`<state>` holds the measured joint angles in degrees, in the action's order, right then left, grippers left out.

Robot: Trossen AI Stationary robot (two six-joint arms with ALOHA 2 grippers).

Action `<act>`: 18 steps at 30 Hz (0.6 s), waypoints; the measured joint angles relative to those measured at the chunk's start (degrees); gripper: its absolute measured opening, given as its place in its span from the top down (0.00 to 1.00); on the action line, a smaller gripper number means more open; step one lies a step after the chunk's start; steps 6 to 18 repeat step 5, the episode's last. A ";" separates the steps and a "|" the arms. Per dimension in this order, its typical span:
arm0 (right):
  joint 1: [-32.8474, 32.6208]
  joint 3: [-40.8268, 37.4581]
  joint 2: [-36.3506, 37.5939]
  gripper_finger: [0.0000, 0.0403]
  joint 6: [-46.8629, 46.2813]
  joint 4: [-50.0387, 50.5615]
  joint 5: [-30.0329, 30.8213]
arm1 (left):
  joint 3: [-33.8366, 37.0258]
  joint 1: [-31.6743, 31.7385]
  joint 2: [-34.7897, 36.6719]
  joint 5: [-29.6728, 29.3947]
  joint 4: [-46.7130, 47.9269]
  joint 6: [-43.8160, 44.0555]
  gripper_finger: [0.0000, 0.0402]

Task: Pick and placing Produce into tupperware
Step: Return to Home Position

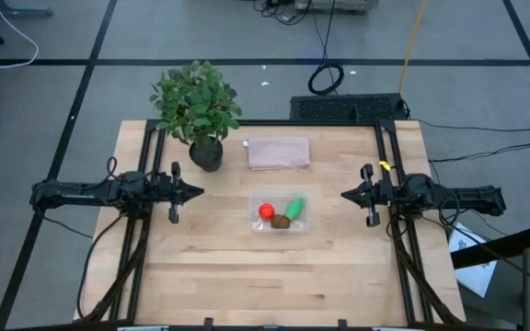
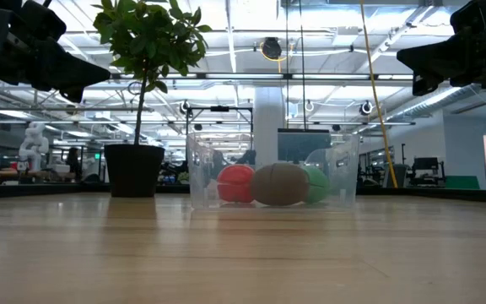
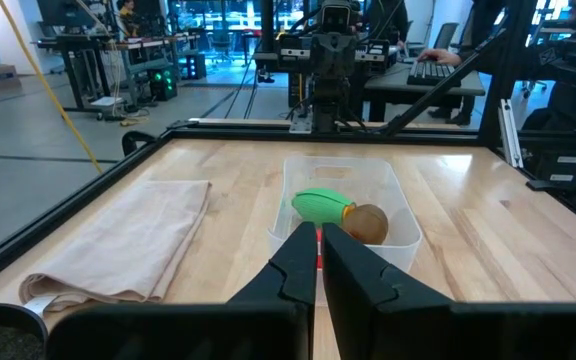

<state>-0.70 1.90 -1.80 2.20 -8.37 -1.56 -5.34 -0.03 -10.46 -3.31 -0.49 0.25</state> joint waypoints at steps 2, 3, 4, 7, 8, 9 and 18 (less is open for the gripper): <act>0.00 -0.01 0.01 1.00 0.00 0.01 -0.01 | 0.00 0.00 0.00 0.00 0.00 0.00 0.94; -0.01 -0.01 -0.01 1.00 0.00 0.01 -0.01 | 0.00 0.00 0.00 0.00 0.00 0.00 0.94; 0.00 0.00 0.00 1.00 0.00 0.01 -0.01 | 0.00 0.00 -0.01 0.00 0.00 0.00 0.94; -0.01 0.01 -0.01 1.00 0.00 0.01 -0.01 | 0.00 -0.02 -0.02 0.00 0.00 0.00 0.94; -0.01 0.01 -0.01 1.00 0.00 0.01 -0.01 | 0.00 -0.02 -0.02 0.00 0.00 0.00 0.94; -0.01 0.01 -0.01 1.00 0.00 0.01 -0.01 | 0.00 -0.02 -0.02 0.00 0.00 0.00 0.94; -0.01 0.01 -0.01 1.00 0.00 0.01 -0.01 | 0.00 -0.02 -0.02 0.00 0.00 0.00 0.94</act>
